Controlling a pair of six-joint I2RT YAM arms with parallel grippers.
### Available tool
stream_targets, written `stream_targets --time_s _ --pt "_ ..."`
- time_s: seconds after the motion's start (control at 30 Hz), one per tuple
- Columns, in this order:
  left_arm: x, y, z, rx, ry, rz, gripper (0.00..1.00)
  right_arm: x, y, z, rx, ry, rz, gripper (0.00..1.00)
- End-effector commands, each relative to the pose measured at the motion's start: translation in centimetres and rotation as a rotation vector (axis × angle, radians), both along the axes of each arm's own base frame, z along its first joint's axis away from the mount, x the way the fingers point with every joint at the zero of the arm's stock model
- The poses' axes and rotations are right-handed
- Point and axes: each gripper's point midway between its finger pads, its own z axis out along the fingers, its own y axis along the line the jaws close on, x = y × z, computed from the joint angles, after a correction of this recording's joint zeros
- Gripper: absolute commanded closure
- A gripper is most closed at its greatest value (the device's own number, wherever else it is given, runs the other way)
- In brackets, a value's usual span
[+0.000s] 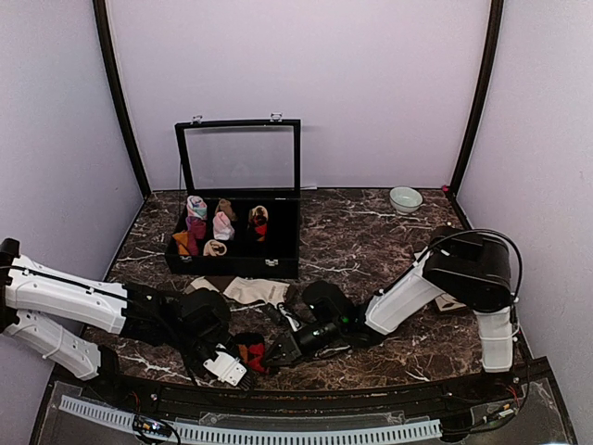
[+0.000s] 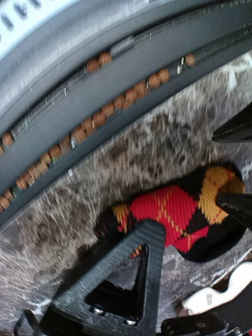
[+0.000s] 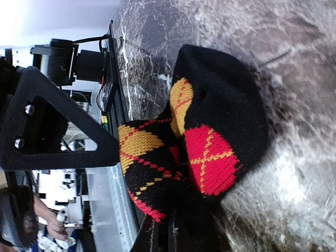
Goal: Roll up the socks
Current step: Pick up the sock from the center of the board.
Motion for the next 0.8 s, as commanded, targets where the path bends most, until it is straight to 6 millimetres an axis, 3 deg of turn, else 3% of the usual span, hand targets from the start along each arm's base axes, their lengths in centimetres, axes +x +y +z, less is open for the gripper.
stream_targets --time_s 0.0,0.3,0.43,0.57,0.63,0.7,0.77 --pt "3.3 -3.3 1.8 -0.084 -0.158 0.037 0.64 -2.8 -6.6 -8.7 -0.369 0.245 -0.063 1.00" --pt "2.6 -4.5 1.4 -0.022 -0.121 0.110 0.46 -0.4 -4.4 -6.2 -0.218 0.280 -0.131 1.00" --pt "2.8 -4.4 0.3 0.043 -0.087 0.184 0.41 1.2 -3.2 -3.9 -0.113 0.297 -0.173 1.00" --pt "3.7 -4.5 1.2 0.000 -0.157 0.192 0.41 2.5 -1.7 -1.2 -0.028 0.286 -0.181 1.00" --pt "4.1 -4.3 1.7 -0.023 -0.195 0.185 0.45 3.1 -1.4 -0.2 -0.003 0.275 -0.188 1.00" --pt "4.5 -3.6 1.8 -0.027 -0.237 0.176 0.61 3.4 -1.3 0.5 0.021 0.279 -0.198 1.00" --pt "5.0 -3.4 1.9 -0.038 -0.284 0.175 0.70 3.6 -1.1 1.2 0.051 0.290 -0.211 1.00"
